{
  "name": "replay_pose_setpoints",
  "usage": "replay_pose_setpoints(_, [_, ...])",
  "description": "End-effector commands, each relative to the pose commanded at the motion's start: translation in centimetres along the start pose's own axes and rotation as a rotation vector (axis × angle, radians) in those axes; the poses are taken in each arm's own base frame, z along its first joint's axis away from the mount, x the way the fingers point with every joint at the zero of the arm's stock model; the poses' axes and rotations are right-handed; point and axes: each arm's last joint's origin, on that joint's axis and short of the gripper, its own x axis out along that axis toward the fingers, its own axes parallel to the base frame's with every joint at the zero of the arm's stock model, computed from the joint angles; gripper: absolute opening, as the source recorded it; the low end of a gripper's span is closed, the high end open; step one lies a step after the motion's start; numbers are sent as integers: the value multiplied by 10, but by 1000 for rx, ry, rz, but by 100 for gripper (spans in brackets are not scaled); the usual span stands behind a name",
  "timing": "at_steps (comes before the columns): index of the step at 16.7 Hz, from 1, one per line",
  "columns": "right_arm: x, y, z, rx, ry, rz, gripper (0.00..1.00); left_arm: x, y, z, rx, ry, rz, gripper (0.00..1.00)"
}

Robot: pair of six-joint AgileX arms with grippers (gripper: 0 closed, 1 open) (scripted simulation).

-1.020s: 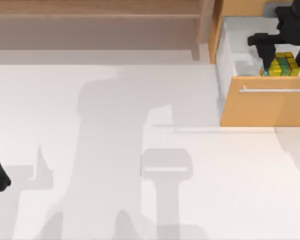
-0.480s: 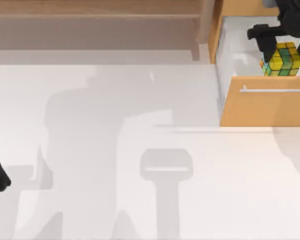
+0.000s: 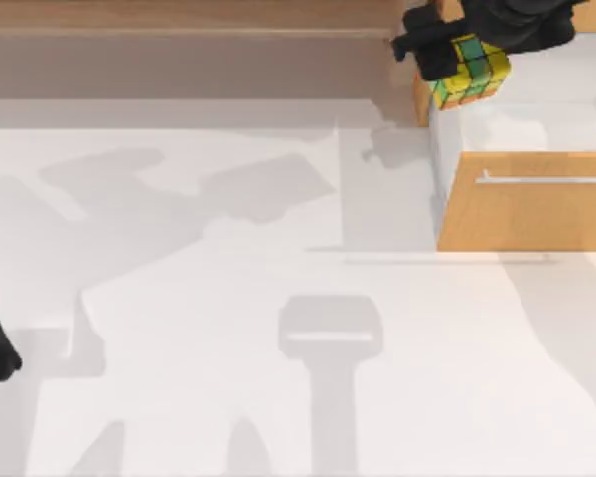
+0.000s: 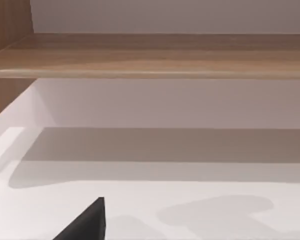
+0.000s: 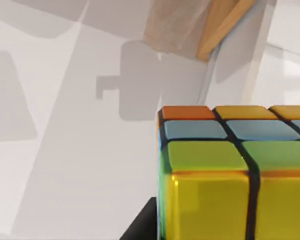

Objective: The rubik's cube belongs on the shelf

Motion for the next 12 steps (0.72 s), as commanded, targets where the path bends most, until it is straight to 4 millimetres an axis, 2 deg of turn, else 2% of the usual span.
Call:
replay_pose_setpoints(2, [-2,35,-3,-60,-105,9,0,0,0,0,0,0,0,100])
replay_pose_setpoints(6, [9,97,-9,-128,-346,6,0,0,0,0,0,0,0,100])
replay_pose_setpoints(12, [42,163,-13,-70,-742,-63,0,0,0,0,0,0,0,100])
